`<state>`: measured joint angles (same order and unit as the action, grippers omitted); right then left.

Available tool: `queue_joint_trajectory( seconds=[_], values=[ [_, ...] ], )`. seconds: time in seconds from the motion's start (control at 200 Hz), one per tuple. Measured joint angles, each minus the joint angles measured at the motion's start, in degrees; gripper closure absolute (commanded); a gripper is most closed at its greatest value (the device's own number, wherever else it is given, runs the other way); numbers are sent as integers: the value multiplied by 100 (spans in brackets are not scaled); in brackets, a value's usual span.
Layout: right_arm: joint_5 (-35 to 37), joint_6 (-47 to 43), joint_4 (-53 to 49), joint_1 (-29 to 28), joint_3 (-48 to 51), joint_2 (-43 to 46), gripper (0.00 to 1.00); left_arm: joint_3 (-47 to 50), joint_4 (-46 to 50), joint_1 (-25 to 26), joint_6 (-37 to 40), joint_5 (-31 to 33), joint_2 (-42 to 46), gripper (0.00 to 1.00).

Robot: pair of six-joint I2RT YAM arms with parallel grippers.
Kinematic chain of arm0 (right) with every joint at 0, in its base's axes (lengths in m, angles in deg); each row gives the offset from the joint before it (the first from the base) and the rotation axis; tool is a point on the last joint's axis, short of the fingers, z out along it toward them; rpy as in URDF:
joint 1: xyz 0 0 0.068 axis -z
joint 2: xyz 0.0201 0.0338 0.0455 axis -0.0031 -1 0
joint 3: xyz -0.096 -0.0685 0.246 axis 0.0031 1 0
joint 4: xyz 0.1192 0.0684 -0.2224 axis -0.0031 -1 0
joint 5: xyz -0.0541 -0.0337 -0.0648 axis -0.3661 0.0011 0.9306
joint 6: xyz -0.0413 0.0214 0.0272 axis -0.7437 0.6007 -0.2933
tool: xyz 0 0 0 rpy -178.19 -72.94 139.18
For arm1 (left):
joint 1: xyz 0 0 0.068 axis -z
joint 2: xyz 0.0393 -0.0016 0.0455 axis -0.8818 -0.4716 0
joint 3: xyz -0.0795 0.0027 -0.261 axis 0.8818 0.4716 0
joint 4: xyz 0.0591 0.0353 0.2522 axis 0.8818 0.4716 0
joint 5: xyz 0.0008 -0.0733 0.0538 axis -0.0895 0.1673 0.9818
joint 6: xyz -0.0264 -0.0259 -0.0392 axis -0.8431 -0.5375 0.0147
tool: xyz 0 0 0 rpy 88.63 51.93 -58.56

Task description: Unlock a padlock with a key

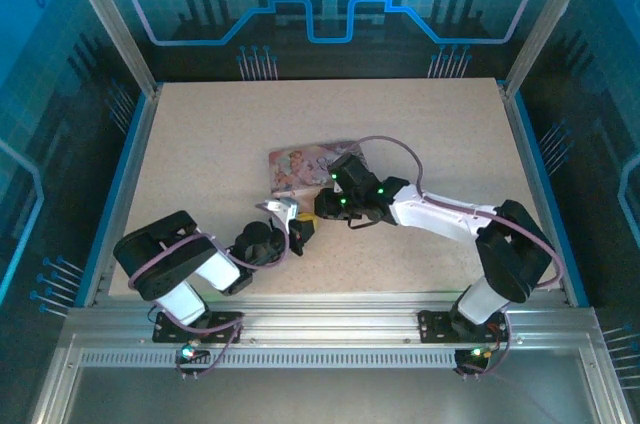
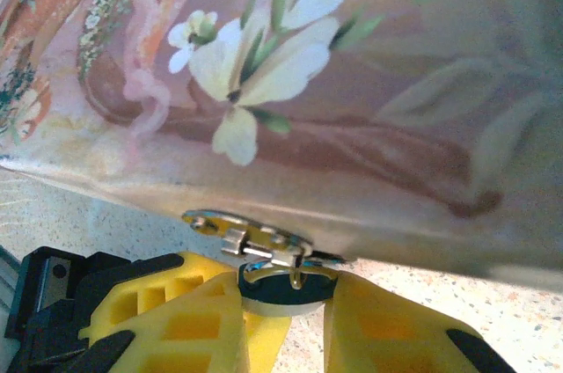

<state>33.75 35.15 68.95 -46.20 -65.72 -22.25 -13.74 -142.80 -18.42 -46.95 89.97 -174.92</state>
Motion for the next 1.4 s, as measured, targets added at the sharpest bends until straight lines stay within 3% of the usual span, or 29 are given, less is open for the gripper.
queue_joint_trajectory(
  seconds=[0.315, 0.55, 0.795, 0.985, 1.396],
  values=[
    [-44, 61, 798, -17, 658, 44, 46, 0, -24, 2, -125, -173, -212, 100],
    [-61, 118, 1421, -46, 1241, 584, 38, 83, 20, 2, -221, -195, -160, 100],
    [-111, 234, 1821, -13, 1635, 1071, 33, 144, 35, 2, -354, -245, -157, 100],
    [-138, 435, 2114, 59, 1910, 1095, 39, 177, 37, 2, -439, -282, -116, 100],
    [0, 1814, 3036, -57, 2715, 1067, 37, 219, 26, 2, -734, -271, -116, 100]
  ],
)
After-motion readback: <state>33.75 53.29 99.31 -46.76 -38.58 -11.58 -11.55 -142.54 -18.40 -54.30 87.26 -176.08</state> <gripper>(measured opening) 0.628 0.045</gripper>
